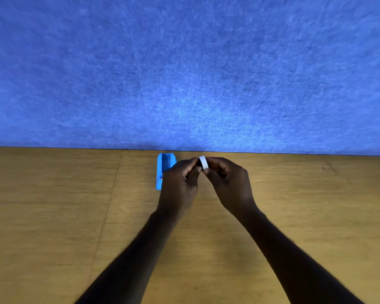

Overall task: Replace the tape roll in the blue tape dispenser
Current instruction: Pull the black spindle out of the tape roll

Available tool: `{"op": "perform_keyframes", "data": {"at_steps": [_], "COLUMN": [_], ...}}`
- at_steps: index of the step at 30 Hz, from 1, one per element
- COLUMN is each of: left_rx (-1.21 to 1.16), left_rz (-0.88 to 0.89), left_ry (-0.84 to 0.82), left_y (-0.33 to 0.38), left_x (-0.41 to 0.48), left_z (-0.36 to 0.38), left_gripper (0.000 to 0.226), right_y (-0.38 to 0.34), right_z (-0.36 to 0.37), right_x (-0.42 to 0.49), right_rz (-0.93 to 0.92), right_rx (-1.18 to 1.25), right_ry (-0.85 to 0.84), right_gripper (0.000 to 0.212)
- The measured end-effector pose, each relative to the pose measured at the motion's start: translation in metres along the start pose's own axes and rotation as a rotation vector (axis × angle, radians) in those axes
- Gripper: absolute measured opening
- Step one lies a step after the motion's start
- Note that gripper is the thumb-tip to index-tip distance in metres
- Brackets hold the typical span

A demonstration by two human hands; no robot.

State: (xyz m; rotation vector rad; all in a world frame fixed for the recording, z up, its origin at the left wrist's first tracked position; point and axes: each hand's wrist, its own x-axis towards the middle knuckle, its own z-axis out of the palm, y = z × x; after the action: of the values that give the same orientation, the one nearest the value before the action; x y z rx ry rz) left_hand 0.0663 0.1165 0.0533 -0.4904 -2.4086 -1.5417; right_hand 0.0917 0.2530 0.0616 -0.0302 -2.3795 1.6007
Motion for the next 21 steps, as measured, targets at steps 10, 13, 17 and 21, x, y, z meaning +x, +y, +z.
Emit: {"op": "perform_keyframes", "data": {"at_steps": [10, 13, 17, 21], "left_rx": [0.002, -0.042, -0.126, -0.103], "left_rz": [0.028, 0.012, -0.065, -0.05], "left_ry": [0.016, 0.029, 0.001, -0.007], "left_y": [0.0, 0.0017, 0.0024, 0.0025], "left_x": [0.002, 0.0032, 0.0059, 0.0045], "left_z": [0.0005, 0.0002, 0.001, 0.0011], "left_gripper": [0.023, 0.024, 0.025, 0.024], "right_y": [-0.0001, -0.0013, 0.0002, 0.0004], "right_z": [0.0047, 0.0037, -0.0004, -0.0046], "right_x": [-0.0025, -0.0011, 0.0008, 0.0004], "right_rz": [-0.035, 0.033, 0.116, 0.17], "right_rx": [-0.092, 0.014, 0.116, 0.211], "right_ry": [0.019, 0.015, 0.031, -0.008], "right_gripper": [0.031, 0.029, 0.028, 0.02]}}
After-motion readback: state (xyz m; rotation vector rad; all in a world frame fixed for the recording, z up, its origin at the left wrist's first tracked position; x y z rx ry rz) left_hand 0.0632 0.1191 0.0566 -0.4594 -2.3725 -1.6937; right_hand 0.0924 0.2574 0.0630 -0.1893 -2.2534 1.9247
